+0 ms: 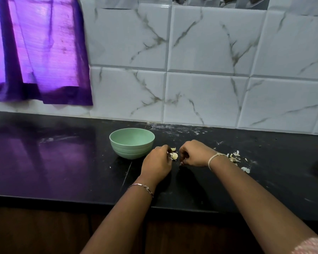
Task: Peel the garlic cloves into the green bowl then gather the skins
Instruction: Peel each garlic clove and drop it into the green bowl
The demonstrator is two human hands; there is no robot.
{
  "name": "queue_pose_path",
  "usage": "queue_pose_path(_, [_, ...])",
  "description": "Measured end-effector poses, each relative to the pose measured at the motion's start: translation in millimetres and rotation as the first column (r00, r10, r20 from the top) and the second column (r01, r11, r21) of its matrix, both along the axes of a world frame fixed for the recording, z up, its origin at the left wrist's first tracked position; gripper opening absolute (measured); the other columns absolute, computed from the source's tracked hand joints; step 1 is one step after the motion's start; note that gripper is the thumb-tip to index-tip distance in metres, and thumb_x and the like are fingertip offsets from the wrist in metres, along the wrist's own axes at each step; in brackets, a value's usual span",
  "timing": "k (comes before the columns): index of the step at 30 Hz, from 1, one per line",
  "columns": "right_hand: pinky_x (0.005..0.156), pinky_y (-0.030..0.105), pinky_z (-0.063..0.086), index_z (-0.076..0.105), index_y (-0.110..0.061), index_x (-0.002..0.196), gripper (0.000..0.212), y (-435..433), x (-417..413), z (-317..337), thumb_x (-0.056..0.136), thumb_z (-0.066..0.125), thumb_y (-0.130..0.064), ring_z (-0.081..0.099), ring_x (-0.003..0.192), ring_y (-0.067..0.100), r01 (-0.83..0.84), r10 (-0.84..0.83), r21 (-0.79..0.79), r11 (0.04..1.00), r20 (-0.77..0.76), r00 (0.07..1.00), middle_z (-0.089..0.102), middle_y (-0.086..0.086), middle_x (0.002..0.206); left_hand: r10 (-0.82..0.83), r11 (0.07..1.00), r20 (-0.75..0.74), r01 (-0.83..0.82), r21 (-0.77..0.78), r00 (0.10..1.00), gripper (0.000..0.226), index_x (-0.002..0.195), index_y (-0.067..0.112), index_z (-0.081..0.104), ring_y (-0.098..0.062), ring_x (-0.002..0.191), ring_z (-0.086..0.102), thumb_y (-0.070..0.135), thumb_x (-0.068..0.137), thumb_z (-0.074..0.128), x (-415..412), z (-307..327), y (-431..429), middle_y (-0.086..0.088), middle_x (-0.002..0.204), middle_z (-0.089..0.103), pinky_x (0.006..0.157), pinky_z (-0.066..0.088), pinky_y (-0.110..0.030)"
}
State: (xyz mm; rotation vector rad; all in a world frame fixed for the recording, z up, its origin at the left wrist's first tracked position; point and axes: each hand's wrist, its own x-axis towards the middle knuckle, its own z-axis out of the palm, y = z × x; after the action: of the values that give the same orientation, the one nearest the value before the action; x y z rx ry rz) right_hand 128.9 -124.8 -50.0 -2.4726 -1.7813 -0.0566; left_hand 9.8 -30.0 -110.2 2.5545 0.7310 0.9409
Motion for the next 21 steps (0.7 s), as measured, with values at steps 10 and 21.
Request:
queue_pose_path(10, [0.063, 0.024, 0.048, 0.068, -0.016, 0.084, 0.007, -5.9, 4.2, 59.8, 0.088, 0.070, -0.021, 0.065, 0.064, 0.011, -0.021, 0.028, 0.095, 0.995, -0.081, 0.996, 0.070, -0.004, 0.077, 0.085, 0.996, -0.015, -0.084, 0.033, 0.996, 0.021, 0.110, 0.021, 0.057, -0.023, 0.101, 0.059, 0.024, 0.091, 0.049, 0.7, 0.0, 1.4, -0.001, 0.106, 0.063, 0.073, 0.044, -0.034])
queue_pose_path(21, [0.069, 0.029, 0.039, 0.057, -0.027, 0.081, 0.013, -12.2, -5.9, 24.9, 0.091, 0.064, -0.030, 0.061, 0.095, 0.020, 0.016, -0.028, 0.060, 0.998, 0.197, 0.980, 0.068, -0.002, 0.098, 0.124, 0.992, -0.042, -0.122, 0.038, 0.991, 0.024, 0.114, 0.021, 0.056, -0.024, 0.103, 0.059, 0.025, 0.091, 0.050, 1.7, 0.9, 1.7, -0.002, 0.108, 0.063, 0.076, 0.046, -0.034])
